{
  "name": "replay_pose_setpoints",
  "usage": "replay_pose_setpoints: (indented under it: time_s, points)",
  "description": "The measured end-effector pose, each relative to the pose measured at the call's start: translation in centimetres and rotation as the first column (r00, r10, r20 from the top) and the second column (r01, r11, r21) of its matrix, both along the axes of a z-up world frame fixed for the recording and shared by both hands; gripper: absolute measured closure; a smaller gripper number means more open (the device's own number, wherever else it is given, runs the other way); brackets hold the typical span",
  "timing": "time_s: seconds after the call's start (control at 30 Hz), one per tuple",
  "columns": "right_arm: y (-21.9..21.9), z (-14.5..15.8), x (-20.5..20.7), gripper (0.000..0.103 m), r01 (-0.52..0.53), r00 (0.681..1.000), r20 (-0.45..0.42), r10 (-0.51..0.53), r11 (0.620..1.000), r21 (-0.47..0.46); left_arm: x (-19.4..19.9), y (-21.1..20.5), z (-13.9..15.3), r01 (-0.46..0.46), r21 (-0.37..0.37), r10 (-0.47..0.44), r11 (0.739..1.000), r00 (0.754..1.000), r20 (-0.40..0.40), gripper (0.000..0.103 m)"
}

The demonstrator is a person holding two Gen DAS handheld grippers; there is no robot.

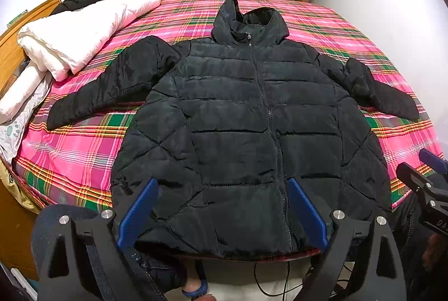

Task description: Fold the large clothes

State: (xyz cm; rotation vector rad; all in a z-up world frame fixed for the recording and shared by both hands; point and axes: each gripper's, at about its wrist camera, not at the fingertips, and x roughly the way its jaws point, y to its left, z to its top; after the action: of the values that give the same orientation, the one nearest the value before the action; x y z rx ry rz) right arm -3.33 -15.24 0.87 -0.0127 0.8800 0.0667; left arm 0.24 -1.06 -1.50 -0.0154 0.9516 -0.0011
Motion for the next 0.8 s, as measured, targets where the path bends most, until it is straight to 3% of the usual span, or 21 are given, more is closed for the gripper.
replay_pose_setpoints:
  time_s: [0.5,0.8]
  points:
    - [1.0,-0.9,4.3,0.013,-0.038,0.999,-0.032,0.038,0.999,0.008,4.3,2.8,-1.1,-0.029,-0.04,0.028,0.999,0.999,-0.016,0.008]
    - [2.8,-1.8,9.6,0.013,-0.091,0.995,-0.034,0.091,0.996,0.011,9.9,9.1,-2.1,-0.159,-0.086,0.159,0.983,0.987,-0.014,0.008]
